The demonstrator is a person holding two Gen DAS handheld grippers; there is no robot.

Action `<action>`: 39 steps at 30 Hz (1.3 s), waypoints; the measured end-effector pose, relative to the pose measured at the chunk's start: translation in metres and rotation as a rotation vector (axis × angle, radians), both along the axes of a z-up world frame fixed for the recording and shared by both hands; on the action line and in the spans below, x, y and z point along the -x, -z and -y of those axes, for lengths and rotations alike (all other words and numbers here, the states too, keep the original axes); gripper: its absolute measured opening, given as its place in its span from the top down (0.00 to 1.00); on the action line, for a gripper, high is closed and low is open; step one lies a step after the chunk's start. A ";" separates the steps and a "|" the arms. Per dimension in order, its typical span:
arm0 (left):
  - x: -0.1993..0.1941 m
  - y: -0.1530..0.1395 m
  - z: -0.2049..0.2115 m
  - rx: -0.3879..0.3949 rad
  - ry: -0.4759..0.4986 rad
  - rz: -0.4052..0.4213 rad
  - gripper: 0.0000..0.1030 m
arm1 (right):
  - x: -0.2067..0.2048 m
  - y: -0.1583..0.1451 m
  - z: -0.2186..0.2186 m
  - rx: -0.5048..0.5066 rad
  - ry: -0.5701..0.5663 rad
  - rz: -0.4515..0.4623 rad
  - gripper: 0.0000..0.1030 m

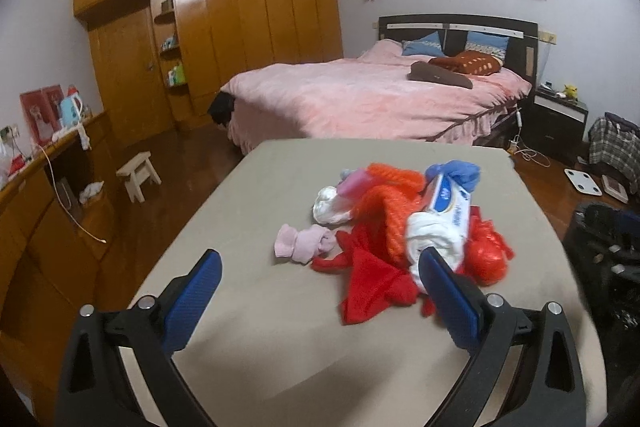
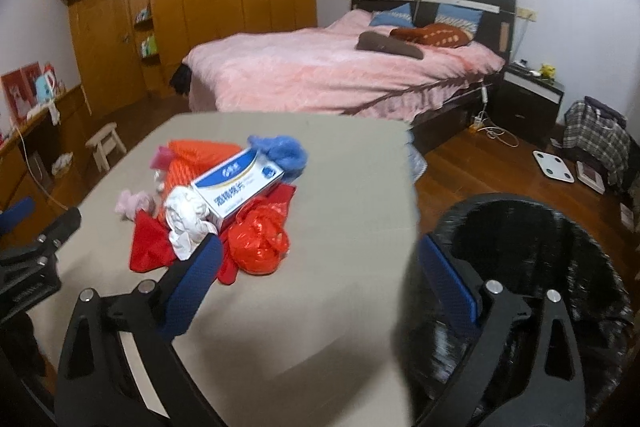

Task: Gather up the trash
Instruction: 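Grasp the red plastic bag with the right gripper while the left gripper grasps white tissue, then carry the red bag and white tissue over the bin and release both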

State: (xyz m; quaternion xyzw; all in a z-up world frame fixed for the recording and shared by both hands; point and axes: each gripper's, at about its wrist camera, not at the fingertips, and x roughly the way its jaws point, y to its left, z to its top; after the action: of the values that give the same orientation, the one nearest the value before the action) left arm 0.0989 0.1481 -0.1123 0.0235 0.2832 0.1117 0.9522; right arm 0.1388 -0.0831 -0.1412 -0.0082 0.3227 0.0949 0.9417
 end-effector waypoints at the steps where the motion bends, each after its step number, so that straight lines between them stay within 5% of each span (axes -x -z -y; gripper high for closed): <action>1: -0.004 0.003 -0.001 0.002 -0.001 -0.001 0.07 | -0.008 0.006 -0.006 0.006 -0.010 -0.015 0.14; 11: -0.038 0.029 -0.020 0.013 -0.023 -0.022 0.11 | -0.063 0.050 -0.044 0.037 -0.062 -0.111 0.20; 20: -0.045 0.035 -0.022 0.048 -0.017 -0.049 0.16 | -0.079 0.070 -0.059 -0.004 -0.161 -0.220 0.58; 39: -0.073 0.042 0.057 0.082 0.185 -0.056 0.35 | -0.066 0.041 0.004 -0.023 -0.045 -0.143 0.59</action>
State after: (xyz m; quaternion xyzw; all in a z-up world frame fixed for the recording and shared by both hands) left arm 0.1719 0.0913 -0.1548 0.0136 0.3107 0.0108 0.9504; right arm 0.2051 -0.0876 -0.1821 0.0021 0.3878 0.1202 0.9139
